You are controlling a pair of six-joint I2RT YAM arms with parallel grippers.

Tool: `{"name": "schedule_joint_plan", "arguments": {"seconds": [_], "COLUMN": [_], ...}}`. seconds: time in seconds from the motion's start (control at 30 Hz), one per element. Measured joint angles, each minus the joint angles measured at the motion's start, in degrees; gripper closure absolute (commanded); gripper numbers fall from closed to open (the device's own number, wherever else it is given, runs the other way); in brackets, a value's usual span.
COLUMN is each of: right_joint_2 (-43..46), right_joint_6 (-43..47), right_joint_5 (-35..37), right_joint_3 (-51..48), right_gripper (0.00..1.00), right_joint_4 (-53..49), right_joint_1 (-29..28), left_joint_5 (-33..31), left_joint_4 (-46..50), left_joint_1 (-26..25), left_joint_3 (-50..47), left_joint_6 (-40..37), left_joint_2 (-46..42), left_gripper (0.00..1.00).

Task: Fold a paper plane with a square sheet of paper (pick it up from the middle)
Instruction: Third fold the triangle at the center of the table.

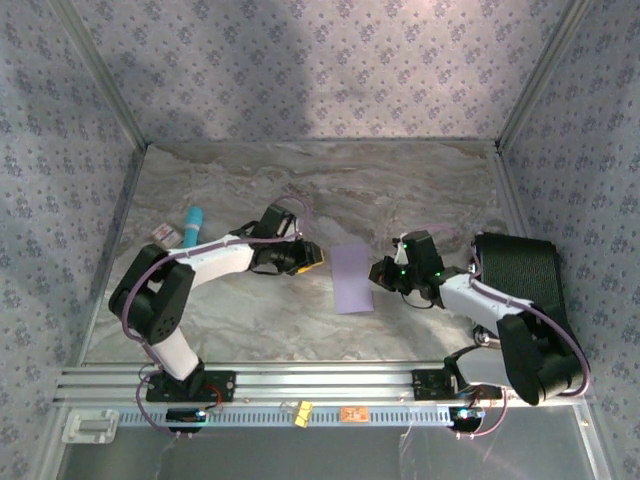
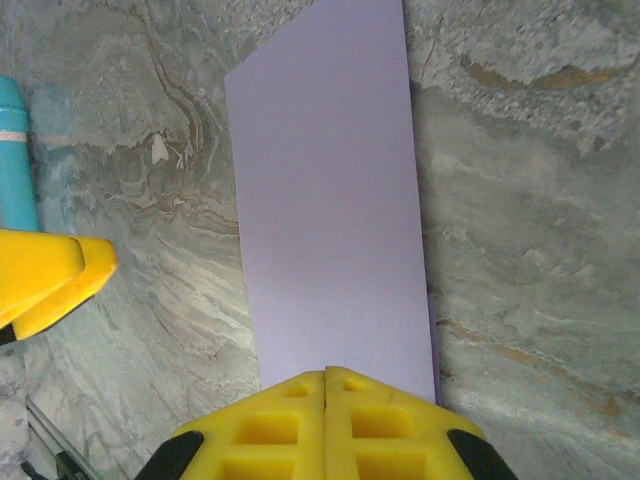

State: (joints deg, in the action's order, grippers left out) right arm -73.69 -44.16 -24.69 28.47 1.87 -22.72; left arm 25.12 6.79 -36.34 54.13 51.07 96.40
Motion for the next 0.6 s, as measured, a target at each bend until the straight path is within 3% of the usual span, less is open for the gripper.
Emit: {"name": "schedule_joint_plan", "arguments": {"seconds": [0.6], "right_joint_2": [-9.07], "right_joint_6": [-0.22], "right_joint_5": [-1.86], "right_joint_3": [-1.29], "right_gripper": [0.95], "right_joint_4": [4.68], "right_joint_1": [0.22], "left_joint_5": [2.10], "left_joint_4": [-1.05], "left_joint_1": [-1.44], "left_joint_3": [0.52], "left_joint_6": [1.57], "left_joint_2": [2.82], "left_gripper": [0.60]}}
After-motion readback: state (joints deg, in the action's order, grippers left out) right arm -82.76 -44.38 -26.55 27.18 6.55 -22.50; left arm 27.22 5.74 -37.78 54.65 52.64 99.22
